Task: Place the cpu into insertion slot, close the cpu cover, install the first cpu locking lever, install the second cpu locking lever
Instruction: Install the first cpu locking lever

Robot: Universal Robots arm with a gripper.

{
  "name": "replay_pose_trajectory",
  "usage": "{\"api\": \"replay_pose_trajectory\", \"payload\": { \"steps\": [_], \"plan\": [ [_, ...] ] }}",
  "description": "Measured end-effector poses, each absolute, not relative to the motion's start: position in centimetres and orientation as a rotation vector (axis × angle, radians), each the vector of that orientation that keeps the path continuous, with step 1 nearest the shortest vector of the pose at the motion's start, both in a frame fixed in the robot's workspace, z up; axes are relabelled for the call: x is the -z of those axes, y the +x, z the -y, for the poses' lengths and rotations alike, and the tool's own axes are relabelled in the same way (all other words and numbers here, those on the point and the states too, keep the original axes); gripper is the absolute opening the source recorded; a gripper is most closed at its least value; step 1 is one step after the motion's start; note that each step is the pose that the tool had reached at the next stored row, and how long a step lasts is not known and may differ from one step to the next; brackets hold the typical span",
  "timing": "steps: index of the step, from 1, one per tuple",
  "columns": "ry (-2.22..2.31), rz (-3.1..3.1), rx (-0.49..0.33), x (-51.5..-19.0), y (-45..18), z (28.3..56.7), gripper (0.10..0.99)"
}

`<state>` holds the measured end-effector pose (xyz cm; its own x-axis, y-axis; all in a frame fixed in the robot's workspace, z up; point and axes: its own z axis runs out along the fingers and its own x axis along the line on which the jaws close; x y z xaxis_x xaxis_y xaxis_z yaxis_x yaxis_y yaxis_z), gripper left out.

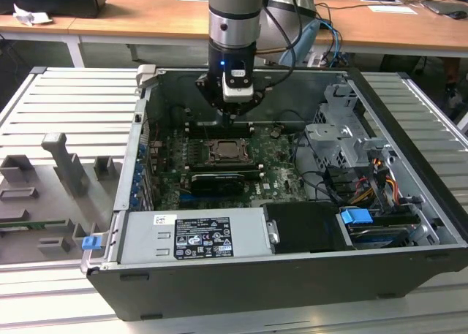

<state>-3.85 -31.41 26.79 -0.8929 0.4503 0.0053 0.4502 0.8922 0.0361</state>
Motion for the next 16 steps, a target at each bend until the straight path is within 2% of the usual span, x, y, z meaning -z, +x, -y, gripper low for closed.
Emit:
{"api": "replay_pose_trajectory", "payload": {
  "steps": [16],
  "plan": [
    [0.141,-3.142,-0.057,-26.59,-3.85,31.41,0.106]
  ]
}}
